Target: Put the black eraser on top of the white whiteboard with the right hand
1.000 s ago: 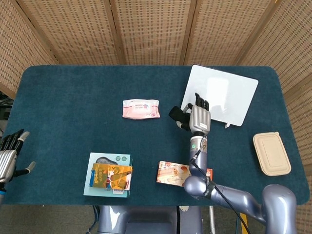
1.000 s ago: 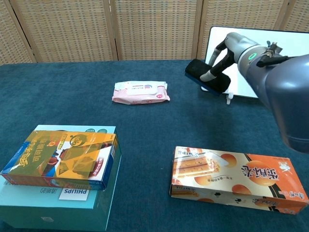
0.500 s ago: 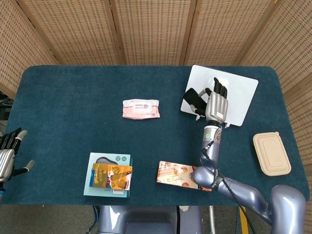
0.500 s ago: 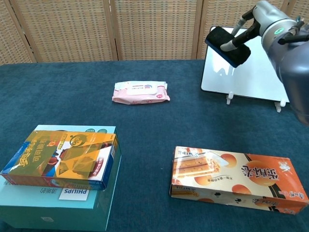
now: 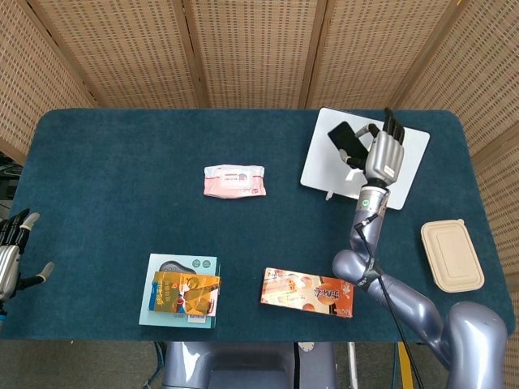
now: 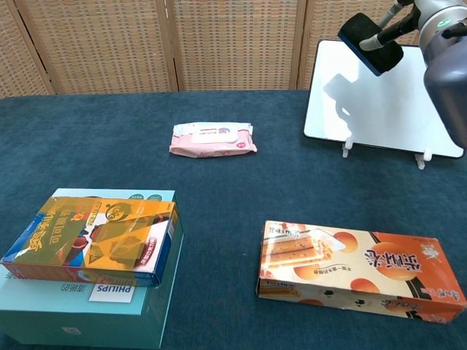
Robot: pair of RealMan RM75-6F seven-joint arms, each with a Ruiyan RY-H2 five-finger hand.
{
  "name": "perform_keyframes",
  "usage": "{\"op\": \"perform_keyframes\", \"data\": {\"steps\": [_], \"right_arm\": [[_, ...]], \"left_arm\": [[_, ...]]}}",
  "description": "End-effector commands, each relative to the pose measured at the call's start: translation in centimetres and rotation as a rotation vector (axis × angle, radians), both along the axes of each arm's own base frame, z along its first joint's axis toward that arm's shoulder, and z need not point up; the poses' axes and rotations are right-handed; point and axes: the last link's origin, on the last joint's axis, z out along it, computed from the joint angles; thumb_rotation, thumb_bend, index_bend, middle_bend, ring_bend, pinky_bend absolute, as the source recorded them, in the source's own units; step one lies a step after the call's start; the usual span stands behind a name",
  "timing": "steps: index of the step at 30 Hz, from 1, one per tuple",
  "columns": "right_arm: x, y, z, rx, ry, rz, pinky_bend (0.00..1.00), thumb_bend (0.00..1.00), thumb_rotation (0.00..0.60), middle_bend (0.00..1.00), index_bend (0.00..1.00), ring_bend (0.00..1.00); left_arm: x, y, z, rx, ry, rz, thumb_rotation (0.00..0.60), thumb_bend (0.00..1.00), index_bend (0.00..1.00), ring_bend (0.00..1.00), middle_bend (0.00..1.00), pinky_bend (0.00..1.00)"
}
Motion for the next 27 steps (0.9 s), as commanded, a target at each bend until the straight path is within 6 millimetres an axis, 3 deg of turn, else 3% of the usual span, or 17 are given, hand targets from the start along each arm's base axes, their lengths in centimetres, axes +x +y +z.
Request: {"op": "perform_keyframes", "data": {"steps": [1, 20, 27], "right_arm": [[-0.1, -0.4, -0.1, -0.004, -0.01, 0.003, 0.0, 0.23, 0.6, 0.06, 0.53, 0.0], [-5.1, -1.5, -1.7, -0.007, -0.033, -0.092, 0.0, 0.23, 0.6, 0.06, 0.53, 0.0], [-6.1, -1.5, -2.0, -0.004, -0.037, -0.109, 0.0, 0.23, 0.6, 0.06, 0.53, 0.0]], "left_arm": [[0.1, 0.0, 0.1, 0.004, 0.001, -0.001, 0.6, 0.3, 0.0, 0.0, 0.0, 0.0], [0.3, 0.0, -0.2, 0.0, 0.011, -0.002, 0.6, 0.29, 0.0, 0.0, 0.0, 0.0], [0.4, 0.0, -0.4, -0.001, 0.014, -0.006, 0.6, 0.29, 0.0, 0.0, 0.0, 0.0]]}}
